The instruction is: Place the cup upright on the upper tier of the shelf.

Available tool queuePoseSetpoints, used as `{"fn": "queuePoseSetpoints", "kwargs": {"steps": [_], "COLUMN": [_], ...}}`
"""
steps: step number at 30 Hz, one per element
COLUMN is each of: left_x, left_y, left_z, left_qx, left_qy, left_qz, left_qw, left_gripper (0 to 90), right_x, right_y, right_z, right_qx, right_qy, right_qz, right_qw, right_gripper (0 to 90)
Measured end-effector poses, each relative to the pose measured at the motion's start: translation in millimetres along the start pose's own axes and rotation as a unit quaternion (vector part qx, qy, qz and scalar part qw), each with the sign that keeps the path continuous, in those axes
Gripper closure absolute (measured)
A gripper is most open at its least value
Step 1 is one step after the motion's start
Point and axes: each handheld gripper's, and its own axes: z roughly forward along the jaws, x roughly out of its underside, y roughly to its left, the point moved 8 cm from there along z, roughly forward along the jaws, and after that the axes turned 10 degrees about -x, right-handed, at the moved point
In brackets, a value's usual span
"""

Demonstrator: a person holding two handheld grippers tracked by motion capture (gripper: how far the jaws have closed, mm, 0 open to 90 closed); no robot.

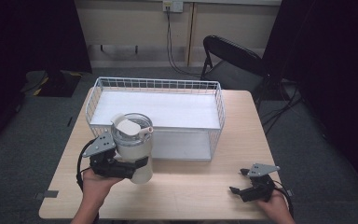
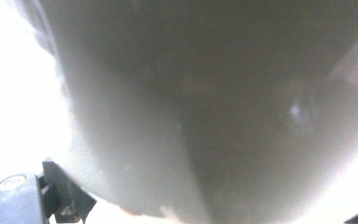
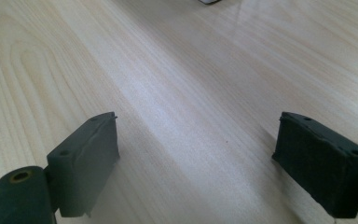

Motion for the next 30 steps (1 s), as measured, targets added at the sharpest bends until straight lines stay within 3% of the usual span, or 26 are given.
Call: {"fn": "queuePoseSetpoints", "kwargs": {"steps": [6, 30], "left_x": [-9.3, -48.4], "left_y": [-2.4, -3.1], "left_z": [1.0, -2.2], "left_qx": [0.001, 0.007], "left_qy": [-0.002, -0.005], "left_qz": [0.005, -0.011], "left_qw": [1.0, 0.9999], "left_gripper": [10.1, 10.1], "right_x": [0.0, 0.0], "right_y": [0.0, 0.0], "right_z": [0.0, 0.0], "right_qx": [0.0, 0.0], "right_qy": [0.0, 0.0], "right_qz": [0.0, 0.0], "right_qw": [1.0, 1.0], "right_gripper": [12.7, 12.7]}}
